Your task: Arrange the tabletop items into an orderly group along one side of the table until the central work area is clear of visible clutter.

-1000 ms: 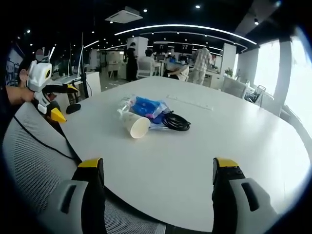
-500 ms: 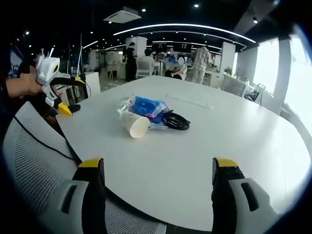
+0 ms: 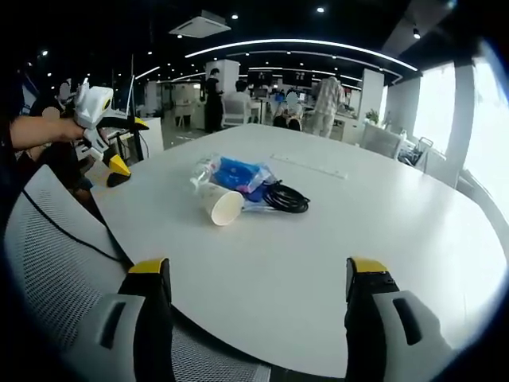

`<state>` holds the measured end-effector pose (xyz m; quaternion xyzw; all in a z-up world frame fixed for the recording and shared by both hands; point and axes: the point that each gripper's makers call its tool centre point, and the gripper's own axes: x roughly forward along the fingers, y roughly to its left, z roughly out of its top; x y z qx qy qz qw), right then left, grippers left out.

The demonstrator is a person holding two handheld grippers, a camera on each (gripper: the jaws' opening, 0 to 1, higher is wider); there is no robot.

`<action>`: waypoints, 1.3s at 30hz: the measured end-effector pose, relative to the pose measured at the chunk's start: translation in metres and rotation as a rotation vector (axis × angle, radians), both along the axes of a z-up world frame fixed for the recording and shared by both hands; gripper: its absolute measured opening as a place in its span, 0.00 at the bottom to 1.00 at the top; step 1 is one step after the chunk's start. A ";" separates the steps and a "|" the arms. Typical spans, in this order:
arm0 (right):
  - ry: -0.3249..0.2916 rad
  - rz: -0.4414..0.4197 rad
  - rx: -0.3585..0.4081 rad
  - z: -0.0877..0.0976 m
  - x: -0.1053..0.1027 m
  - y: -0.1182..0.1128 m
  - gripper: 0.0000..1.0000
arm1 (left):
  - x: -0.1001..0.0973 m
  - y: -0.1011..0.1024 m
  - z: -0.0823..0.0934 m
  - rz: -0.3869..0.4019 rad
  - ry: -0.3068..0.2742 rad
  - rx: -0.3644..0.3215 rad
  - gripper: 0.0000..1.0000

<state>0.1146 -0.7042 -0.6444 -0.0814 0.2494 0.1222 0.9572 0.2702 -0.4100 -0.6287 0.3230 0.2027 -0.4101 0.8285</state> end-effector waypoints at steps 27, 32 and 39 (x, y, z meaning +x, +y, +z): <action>0.002 -0.003 -0.002 0.001 -0.001 -0.001 0.90 | 0.038 -0.031 0.000 -0.147 -0.031 0.107 0.90; 0.005 -0.006 -0.001 0.001 -0.001 -0.002 0.90 | 0.046 -0.031 -0.005 -0.173 -0.029 0.138 0.90; 0.013 -0.007 -0.007 0.000 -0.001 -0.003 0.90 | 0.057 -0.032 -0.012 -0.228 -0.030 0.193 0.89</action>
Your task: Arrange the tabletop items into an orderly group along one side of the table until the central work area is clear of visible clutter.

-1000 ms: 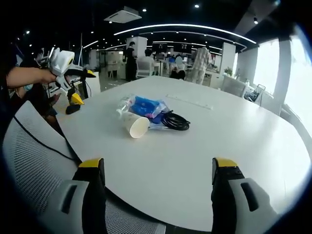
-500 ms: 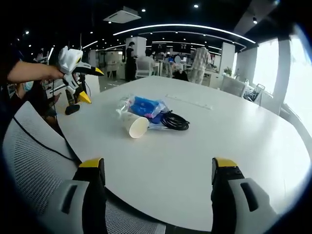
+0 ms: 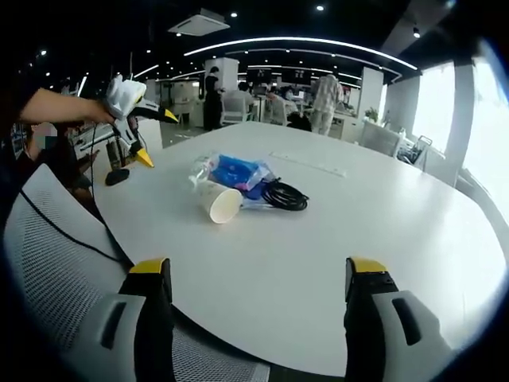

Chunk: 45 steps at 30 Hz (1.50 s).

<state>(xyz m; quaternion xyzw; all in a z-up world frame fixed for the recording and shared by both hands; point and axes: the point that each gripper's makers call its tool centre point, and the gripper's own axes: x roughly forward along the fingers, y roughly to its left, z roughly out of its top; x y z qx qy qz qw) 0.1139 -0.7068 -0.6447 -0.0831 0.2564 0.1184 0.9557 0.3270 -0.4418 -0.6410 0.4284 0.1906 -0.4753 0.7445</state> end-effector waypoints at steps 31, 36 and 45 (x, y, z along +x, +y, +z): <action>0.005 -0.007 -0.018 0.000 0.001 -0.001 0.87 | 0.029 -0.012 -0.034 -0.240 0.001 0.258 0.81; 0.009 -0.006 -0.021 -0.001 0.001 -0.001 0.86 | 0.035 -0.010 -0.037 -0.276 -0.008 0.302 0.80; 0.015 -0.009 -0.025 -0.002 -0.001 -0.003 0.86 | 0.047 -0.008 -0.049 -0.355 -0.025 0.396 0.77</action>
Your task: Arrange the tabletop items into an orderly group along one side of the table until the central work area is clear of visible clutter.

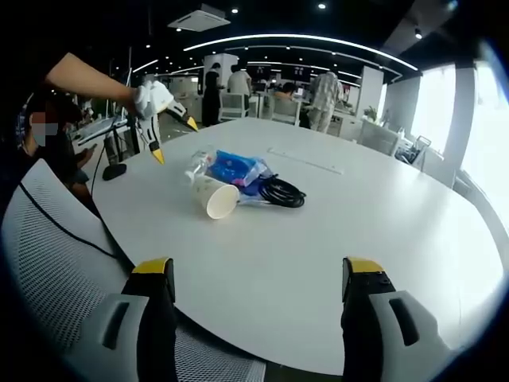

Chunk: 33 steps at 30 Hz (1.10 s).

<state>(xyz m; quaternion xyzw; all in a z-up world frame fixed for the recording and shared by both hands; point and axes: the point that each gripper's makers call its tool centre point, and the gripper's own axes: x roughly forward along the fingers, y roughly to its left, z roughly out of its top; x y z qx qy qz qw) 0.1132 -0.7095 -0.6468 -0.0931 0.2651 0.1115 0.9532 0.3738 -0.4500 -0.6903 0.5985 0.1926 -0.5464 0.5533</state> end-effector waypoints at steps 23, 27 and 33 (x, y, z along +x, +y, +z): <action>0.016 -0.011 -0.008 -0.003 -0.001 -0.003 0.85 | 0.024 -0.007 -0.013 -0.143 -0.068 0.157 0.74; 0.018 -0.014 -0.012 -0.003 -0.001 -0.004 0.85 | 0.029 -0.008 -0.016 -0.163 -0.072 0.187 0.73; 0.024 -0.015 -0.019 -0.004 -0.001 -0.004 0.84 | 0.033 -0.006 -0.022 -0.212 -0.077 0.247 0.73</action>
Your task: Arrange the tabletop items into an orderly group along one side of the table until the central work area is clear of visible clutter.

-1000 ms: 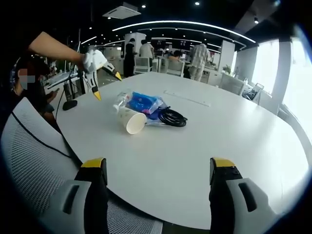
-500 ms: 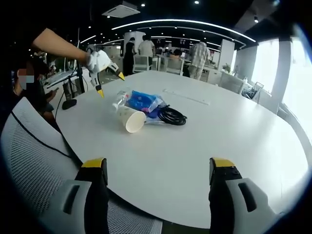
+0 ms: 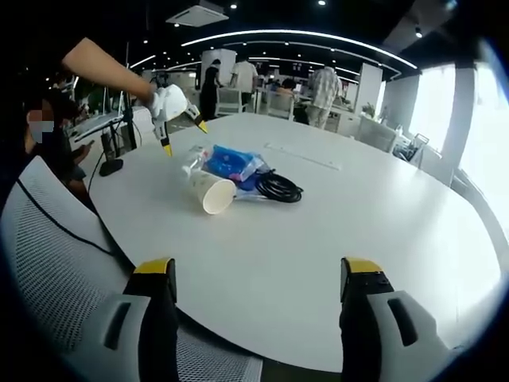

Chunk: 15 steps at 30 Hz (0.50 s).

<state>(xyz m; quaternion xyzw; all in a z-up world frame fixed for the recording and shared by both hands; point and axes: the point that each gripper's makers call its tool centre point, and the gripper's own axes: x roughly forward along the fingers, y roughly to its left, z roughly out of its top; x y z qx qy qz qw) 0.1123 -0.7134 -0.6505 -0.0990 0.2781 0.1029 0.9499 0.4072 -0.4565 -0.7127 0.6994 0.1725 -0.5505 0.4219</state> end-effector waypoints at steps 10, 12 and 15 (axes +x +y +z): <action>0.006 -0.008 -0.002 -0.001 0.000 -0.001 0.83 | 0.003 -0.003 -0.017 -0.101 -0.005 0.088 0.65; 0.007 -0.010 -0.003 -0.002 -0.001 -0.001 0.83 | 0.004 -0.004 -0.023 -0.110 0.003 0.098 0.64; 0.008 -0.011 -0.006 -0.002 -0.001 -0.001 0.83 | 0.003 -0.005 -0.028 -0.122 0.007 0.111 0.63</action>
